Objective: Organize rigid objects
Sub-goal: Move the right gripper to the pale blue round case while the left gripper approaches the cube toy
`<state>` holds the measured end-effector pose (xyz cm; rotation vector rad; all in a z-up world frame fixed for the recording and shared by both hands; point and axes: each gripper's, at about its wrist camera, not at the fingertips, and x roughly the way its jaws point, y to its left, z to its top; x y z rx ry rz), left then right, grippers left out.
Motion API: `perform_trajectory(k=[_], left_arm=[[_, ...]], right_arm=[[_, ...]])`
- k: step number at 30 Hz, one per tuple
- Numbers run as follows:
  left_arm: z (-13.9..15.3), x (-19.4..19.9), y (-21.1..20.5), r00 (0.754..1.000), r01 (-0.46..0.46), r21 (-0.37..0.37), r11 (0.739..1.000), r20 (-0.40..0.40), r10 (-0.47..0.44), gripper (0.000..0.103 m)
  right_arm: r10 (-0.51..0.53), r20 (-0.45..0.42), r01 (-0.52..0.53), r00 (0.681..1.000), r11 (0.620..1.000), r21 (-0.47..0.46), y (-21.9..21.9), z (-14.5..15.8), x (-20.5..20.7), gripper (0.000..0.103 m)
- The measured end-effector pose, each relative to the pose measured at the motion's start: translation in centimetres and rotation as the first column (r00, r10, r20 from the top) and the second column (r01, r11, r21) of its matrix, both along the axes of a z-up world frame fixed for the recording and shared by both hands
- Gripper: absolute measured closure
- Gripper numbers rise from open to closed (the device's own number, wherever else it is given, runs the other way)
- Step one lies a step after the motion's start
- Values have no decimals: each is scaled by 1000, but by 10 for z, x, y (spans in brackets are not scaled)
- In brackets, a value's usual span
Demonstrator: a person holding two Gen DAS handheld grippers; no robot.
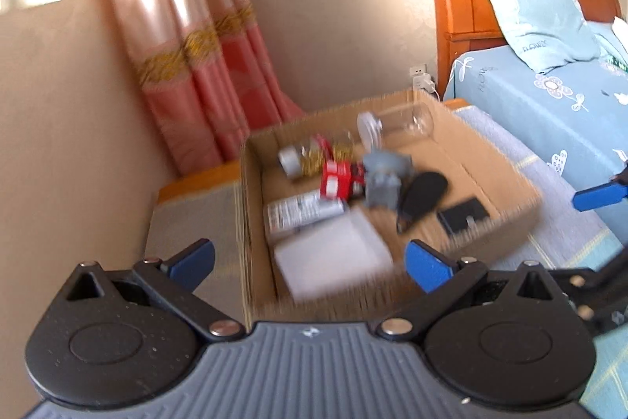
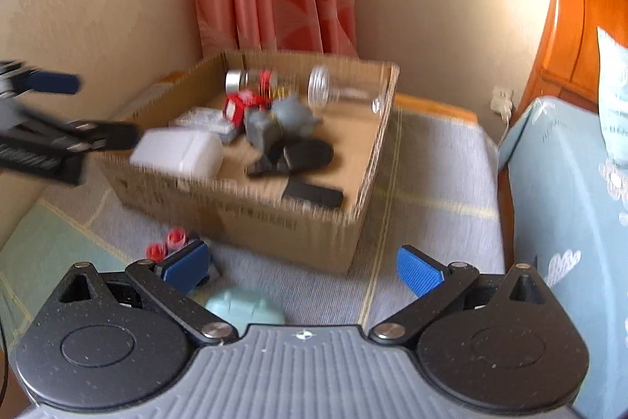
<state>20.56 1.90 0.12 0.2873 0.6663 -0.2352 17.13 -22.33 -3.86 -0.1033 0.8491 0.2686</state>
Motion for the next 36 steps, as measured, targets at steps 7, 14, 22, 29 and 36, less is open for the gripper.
perform_trajectory(k=[7,14,22,29,36], left_arm=[[-25,-25,21,994,-96,-95,991,-68,90,1],[-36,-26,21,992,-87,-119,989,-99,75,1],[-46,-27,4,992,-16,-111,994,-126,2,1],[-61,-21,-15,985,43,-93,995,-160,-58,1],[-87,-7,-30,968,89,-85,992,-226,-106,1]], right_arm=[[14,-58,-16,998,999,-30,22,-36,-16,0],[58,-61,-66,996,987,-149,44,-56,-19,0],[-8,-79,-2,997,993,-120,18,-63,-16,0],[-77,-86,69,993,993,-92,-20,-63,-22,0],[-77,-68,71,995,994,-88,-24,-65,-26,0]])
